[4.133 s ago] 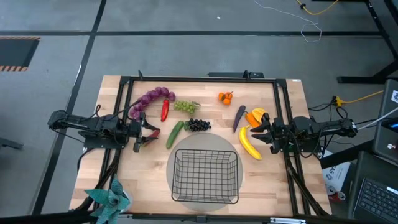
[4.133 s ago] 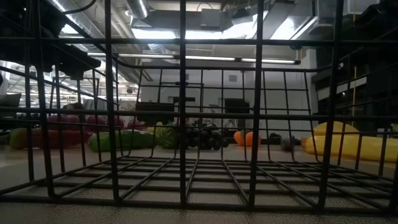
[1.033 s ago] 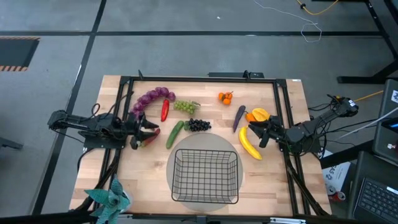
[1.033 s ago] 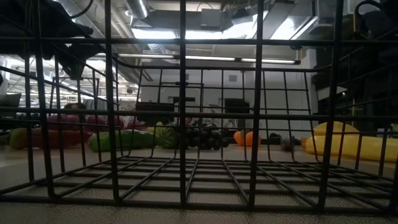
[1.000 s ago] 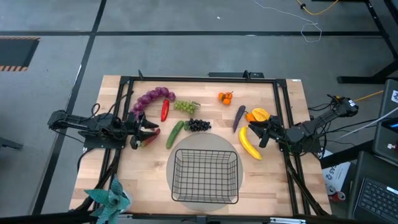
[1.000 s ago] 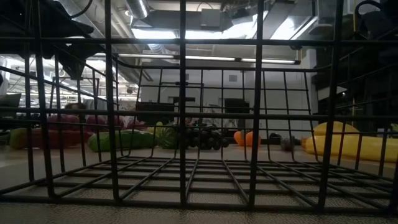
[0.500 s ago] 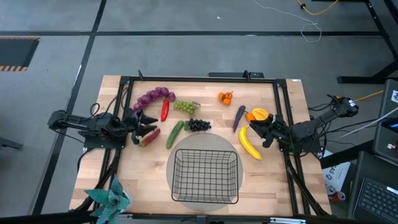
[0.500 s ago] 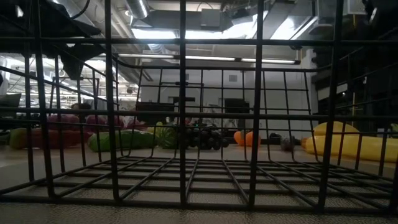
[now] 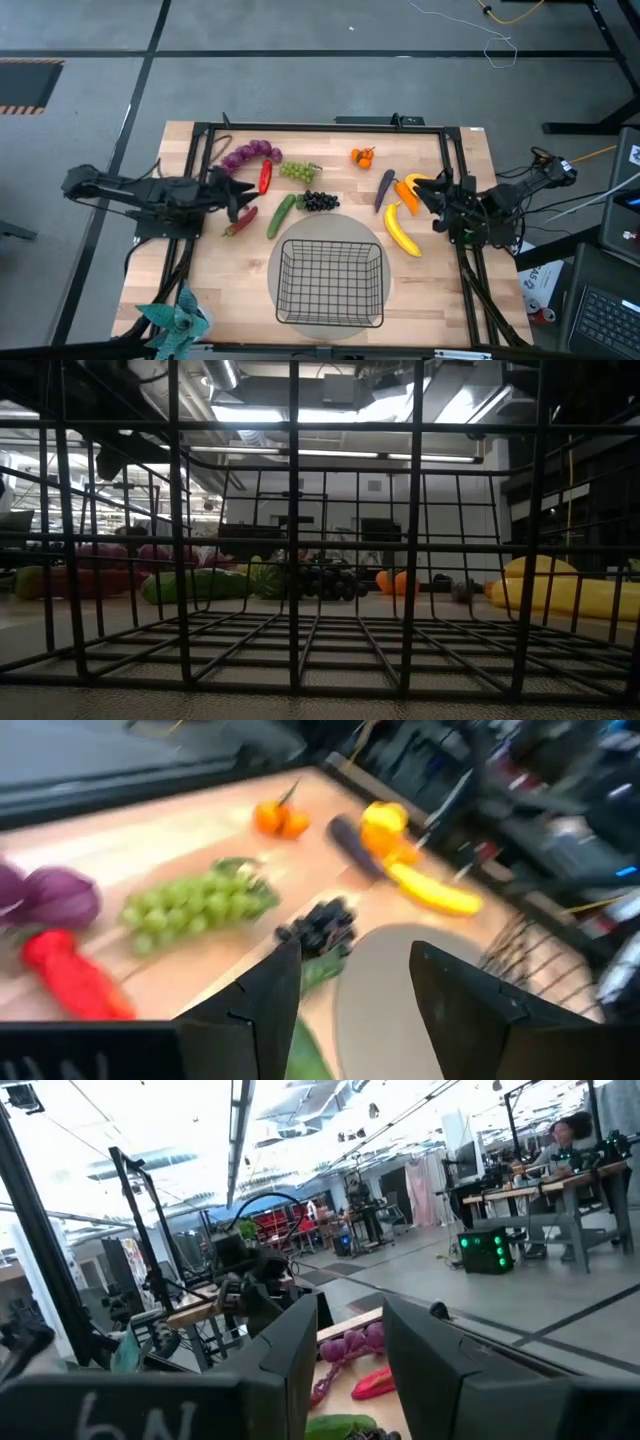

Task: Build produce basket
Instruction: Put the top red chili pepper into the wire basket

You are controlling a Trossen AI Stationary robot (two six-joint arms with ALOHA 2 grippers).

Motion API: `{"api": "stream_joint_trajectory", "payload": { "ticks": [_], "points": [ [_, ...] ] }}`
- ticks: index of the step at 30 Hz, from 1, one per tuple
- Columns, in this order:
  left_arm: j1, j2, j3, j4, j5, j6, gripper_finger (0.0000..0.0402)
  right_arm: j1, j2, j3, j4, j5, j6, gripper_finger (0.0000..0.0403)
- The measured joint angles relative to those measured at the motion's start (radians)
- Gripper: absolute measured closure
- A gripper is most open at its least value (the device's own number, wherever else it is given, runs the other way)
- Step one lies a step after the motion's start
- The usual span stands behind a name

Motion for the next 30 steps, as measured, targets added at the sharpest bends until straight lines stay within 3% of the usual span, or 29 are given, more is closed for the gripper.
{"api": "stream_joint_trajectory", "payload": {
  "ticks": [9, 16, 22, 30],
  "points": [
    [0.036, 0.401, 0.234, -0.235, -0.114, -0.074, 0.0225, 0.0, 0.058, -0.004, -0.013, 0.077, 0.048, 0.0283],
    [0.178, 0.638, 0.32, -0.372, -0.008, -0.26, 0.0225, 0.0, 0.088, -0.004, -0.012, 0.158, 0.099, 0.0283],
    [0.279, 0.757, 0.325, -0.386, 0.008, -0.256, 0.0225, 0.0, 0.091, -0.004, -0.012, 0.159, 0.1, 0.0283],
    [0.358, 0.823, 0.326, -0.374, 0.03, -0.216, 0.0223, 0.0, 0.09, -0.004, -0.02, 0.158, 0.098, 0.0283]
  ]
}}
